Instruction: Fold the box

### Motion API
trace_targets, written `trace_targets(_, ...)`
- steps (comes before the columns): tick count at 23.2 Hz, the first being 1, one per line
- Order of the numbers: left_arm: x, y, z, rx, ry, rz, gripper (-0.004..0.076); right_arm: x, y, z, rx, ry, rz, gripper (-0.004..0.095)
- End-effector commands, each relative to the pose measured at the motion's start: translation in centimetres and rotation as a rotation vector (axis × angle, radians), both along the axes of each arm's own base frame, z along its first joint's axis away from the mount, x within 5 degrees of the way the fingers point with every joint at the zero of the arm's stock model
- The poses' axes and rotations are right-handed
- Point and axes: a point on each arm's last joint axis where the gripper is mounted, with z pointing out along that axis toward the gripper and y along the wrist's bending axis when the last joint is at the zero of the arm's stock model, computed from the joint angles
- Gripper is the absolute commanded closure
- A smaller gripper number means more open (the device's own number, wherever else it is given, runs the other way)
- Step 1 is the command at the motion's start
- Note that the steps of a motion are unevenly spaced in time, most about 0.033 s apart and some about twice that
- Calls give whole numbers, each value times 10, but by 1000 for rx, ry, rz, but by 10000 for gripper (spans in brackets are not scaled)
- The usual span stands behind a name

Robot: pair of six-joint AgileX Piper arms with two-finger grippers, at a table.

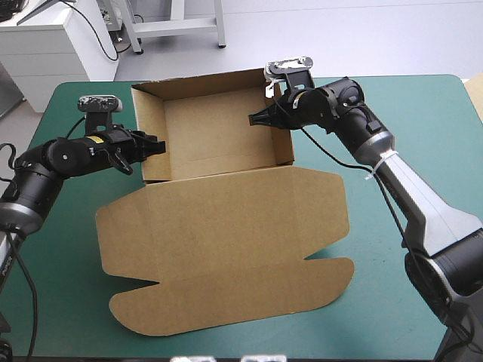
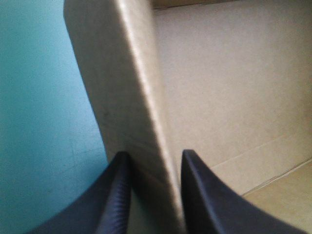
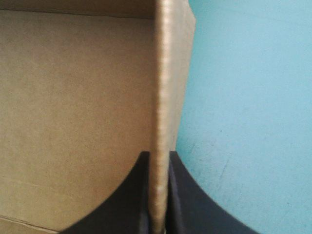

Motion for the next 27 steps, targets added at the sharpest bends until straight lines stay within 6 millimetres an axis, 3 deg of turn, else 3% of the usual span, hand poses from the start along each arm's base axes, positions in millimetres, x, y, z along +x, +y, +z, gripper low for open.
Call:
trace_targets(1,-1,-11,13,-99,-23,-16,729,-24,13,45,201,-98,79,923)
trace_targets(8,5,-14,19,-23,-19,-52,731,-21,-1,36,-11,-100,36,923)
trace_targets(14,31,-11,25,130,231,-59,731,-17,-5,26,-98,-71,3,923)
trace_targets(20,58,-32,-13,126,429,-88,731,11,-8,-38,-45,286,-14,924)
trace_targets(22,64,-44,-32,131,493,-102,731,19,-18,-50,-14,375,-30,924)
trace_targets(27,71,-63,-57,157,558,-150,731,21,-29,-55,-78,397,-27,923)
